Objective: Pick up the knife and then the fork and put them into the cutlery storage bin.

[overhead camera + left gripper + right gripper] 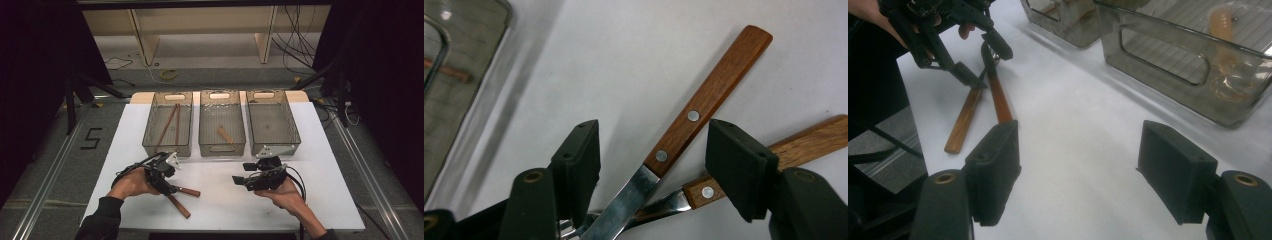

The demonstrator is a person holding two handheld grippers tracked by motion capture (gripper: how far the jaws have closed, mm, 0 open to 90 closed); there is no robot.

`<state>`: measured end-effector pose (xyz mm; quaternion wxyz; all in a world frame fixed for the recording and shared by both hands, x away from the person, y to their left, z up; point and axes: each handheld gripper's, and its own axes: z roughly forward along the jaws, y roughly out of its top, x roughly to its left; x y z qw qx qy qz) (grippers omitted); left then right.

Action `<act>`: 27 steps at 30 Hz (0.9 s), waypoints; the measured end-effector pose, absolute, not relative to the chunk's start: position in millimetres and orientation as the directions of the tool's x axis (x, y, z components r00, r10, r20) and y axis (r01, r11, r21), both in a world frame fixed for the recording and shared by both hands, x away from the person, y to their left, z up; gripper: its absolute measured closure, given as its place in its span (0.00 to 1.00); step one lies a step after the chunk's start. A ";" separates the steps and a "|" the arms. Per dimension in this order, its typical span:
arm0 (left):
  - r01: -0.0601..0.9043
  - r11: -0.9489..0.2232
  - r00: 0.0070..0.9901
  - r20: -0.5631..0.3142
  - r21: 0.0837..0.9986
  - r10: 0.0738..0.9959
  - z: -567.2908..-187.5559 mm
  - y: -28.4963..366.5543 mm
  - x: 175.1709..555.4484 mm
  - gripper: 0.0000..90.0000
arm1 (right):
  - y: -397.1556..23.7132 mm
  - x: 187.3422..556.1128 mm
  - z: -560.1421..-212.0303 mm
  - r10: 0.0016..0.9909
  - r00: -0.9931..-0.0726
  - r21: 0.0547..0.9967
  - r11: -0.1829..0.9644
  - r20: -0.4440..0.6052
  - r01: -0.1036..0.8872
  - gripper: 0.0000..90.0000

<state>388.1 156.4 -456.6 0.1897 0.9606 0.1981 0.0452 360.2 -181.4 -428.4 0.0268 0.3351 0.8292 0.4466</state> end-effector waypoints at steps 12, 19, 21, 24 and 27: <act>0.326 -0.900 0.940 -0.001 0.290 0.341 -466.2 146.8 390.5 0.61 | -181.7 360.7 -429.1 0.582 -0.775 0.758 0.381 0.248 0.529 0.38; 0.344 -0.895 0.933 0.002 0.284 0.359 -465.5 146.6 392.5 0.73 | -181.4 360.3 -428.8 0.585 -0.773 0.758 0.381 0.246 0.530 0.38; 0.344 -0.896 0.934 -0.002 0.283 0.358 -465.3 146.9 393.3 0.76 | -181.4 360.3 -428.9 0.585 -0.773 0.758 0.382 0.246 0.529 0.39; 0.328 -0.902 0.940 0.001 0.279 0.342 -464.6 147.8 394.0 0.78 | -181.6 360.5 -428.9 0.584 -0.773 0.758 0.381 0.246 0.529 0.39; 0.323 -0.901 0.939 0.018 0.291 0.343 -465.0 146.6 392.7 0.81 | -181.9 360.7 -429.2 0.587 -0.771 0.757 0.379 0.248 0.532 0.39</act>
